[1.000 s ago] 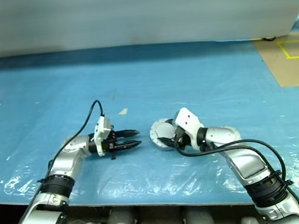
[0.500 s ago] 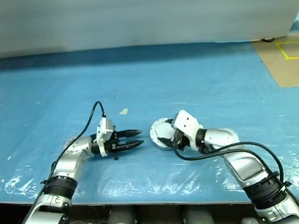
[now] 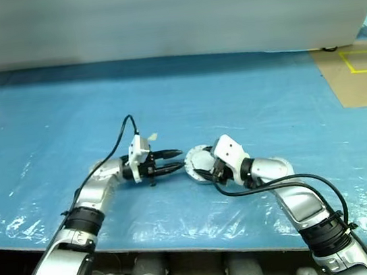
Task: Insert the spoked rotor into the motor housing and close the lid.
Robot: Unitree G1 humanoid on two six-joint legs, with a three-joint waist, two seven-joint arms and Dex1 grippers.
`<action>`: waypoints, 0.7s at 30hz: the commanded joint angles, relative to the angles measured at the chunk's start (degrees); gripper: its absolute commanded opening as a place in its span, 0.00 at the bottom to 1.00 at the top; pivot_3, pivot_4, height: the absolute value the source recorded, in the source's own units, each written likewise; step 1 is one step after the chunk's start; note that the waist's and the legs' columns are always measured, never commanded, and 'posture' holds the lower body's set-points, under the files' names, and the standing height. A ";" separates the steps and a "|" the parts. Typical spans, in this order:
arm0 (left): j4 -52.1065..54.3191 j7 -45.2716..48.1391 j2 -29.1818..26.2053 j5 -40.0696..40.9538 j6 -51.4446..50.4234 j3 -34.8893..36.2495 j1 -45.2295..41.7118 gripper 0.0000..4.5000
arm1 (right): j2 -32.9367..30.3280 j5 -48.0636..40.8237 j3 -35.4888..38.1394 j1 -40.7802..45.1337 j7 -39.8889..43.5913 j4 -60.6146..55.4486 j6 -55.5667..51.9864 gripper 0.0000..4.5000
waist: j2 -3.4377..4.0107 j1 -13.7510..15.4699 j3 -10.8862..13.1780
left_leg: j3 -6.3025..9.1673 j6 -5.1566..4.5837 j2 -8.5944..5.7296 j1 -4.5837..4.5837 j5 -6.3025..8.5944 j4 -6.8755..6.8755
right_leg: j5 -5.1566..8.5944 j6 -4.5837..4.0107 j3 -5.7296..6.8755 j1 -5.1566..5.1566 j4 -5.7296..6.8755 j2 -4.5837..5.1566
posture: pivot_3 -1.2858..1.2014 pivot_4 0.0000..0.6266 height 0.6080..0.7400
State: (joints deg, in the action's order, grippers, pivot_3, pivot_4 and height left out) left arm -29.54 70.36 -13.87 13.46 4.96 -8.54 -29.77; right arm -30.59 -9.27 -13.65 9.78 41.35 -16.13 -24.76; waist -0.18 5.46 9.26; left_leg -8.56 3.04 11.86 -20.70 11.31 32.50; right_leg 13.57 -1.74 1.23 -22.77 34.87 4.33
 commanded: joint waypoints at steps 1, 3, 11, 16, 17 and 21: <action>-1.13 -0.89 0.55 -0.74 -0.29 -0.44 -2.02 0.33 | -0.43 0.68 -0.52 -2.26 -0.38 1.56 -2.68 0.66 | 0.00 0.01 0.00 | 0.00 0.00 0.00 -0.01 0.00 0.00 | 0.00 0.00 0.00 0.00 0.00 0.00 | 0.52 0.24 1.00; -1.64 0.66 0.17 -0.74 -0.72 -0.97 -2.32 0.20 | -0.31 0.71 -0.51 -2.35 -0.57 1.39 -2.85 0.66 | 0.00 -0.02 0.00 | 0.00 0.00 0.00 0.00 0.00 -0.01 | 0.00 0.00 0.00 0.00 -0.01 0.00 | 0.52 0.24 1.00; -2.98 0.69 -0.63 -3.35 -0.72 -2.28 -3.10 0.00 | 0.37 0.62 0.12 -2.30 -1.20 1.15 -3.10 0.66 | 0.00 0.05 0.00 | 0.00 0.00 -0.01 0.02 0.00 -0.04 | 0.00 0.00 0.00 0.01 -0.02 0.00 | 0.52 0.24 1.00; -2.06 0.53 -1.36 -5.68 -2.28 -4.69 -2.64 0.00 | 0.98 -0.39 0.39 -2.33 -1.24 0.52 -3.83 0.66 | 0.01 0.06 -0.02 | 0.00 0.01 -0.01 0.25 0.00 -0.08 | 0.01 0.00 0.00 0.24 -0.07 0.01 | 0.52 0.24 1.00; -2.04 0.38 -1.43 -5.94 -2.44 -5.01 -2.63 0.00 | 1.25 -0.93 0.66 -2.30 -1.18 0.21 -4.02 0.66 | 0.01 0.06 -0.02 | 0.00 0.00 -0.01 0.33 0.01 -0.11 | 0.01 0.00 0.00 0.32 -0.09 0.01 | 0.52 0.24 1.00; -2.32 -0.24 -1.38 -6.77 -2.29 -5.53 -2.68 0.00 | 1.64 -4.57 1.79 -2.73 0.62 -2.20 -5.88 0.88 | 0.01 0.09 -0.02 | -0.02 0.01 -0.01 0.57 0.01 -0.24 | 0.04 -0.01 -0.01 0.50 -0.16 0.02 | 0.52 0.24 1.00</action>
State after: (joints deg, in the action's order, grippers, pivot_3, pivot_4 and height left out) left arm -31.09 70.30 -14.89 8.75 3.27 -12.03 -33.05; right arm -28.83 -12.37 -11.80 8.35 41.10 -17.96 -28.43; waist -0.17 5.55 9.24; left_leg -8.58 3.05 11.85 -20.13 11.32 32.25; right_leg 13.61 -1.75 1.22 -22.28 34.71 4.34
